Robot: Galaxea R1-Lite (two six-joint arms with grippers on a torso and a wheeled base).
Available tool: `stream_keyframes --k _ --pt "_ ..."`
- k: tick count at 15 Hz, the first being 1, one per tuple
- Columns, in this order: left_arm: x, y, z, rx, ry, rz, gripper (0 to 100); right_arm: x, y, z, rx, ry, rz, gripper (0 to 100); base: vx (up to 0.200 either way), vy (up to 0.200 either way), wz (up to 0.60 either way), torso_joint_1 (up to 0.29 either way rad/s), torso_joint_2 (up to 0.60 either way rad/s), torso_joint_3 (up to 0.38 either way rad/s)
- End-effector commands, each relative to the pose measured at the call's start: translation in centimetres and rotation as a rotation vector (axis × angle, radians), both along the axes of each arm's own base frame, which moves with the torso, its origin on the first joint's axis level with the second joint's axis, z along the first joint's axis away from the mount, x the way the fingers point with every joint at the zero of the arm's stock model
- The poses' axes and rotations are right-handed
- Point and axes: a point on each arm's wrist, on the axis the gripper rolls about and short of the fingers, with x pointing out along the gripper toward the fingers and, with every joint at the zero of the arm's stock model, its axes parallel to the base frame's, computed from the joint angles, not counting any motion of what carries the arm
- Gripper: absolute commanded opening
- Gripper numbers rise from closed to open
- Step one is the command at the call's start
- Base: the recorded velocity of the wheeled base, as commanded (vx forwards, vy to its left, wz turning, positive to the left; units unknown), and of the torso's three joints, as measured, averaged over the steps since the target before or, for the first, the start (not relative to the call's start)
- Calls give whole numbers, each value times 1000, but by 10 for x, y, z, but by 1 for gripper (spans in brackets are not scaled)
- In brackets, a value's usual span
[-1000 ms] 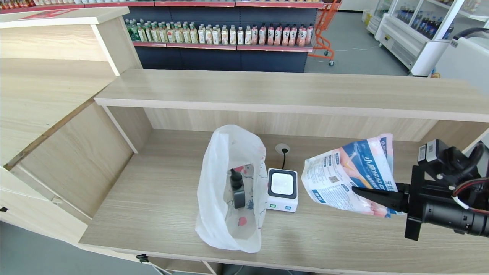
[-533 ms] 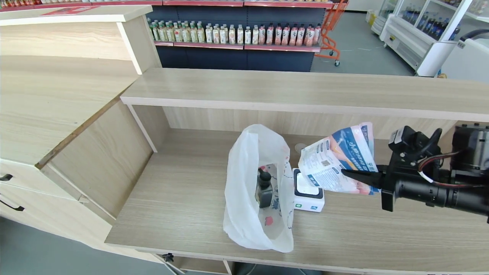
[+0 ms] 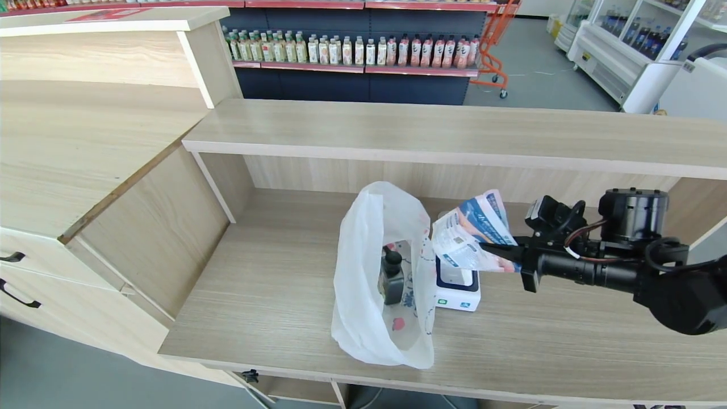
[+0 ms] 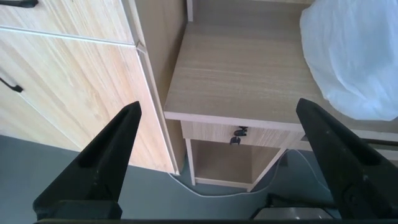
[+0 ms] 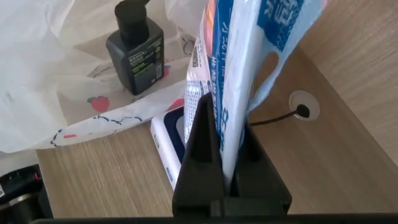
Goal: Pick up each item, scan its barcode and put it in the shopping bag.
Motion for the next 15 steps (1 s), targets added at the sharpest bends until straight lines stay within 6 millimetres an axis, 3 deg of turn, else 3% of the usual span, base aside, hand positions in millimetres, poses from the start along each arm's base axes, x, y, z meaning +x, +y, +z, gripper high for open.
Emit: stream_keyframes --k 1,3,8,15 --pt "0 0 0 -1 1 0 100 19 2 -33 -24 22 27 0 0 0 0 0 0 0" --pt "0 0 0 -1 1 0 100 25 3 -43 -24 7 34 0 0 0 0 0 0 0" --pt "0 0 0 1 1 0 100 40 6 -41 -39 -47 42 0 0 0 0 0 0 0" --pt "0 0 0 -1 0 0 100 31 6 -25 -33 -61 45 0 0 0 0 0 0 0"
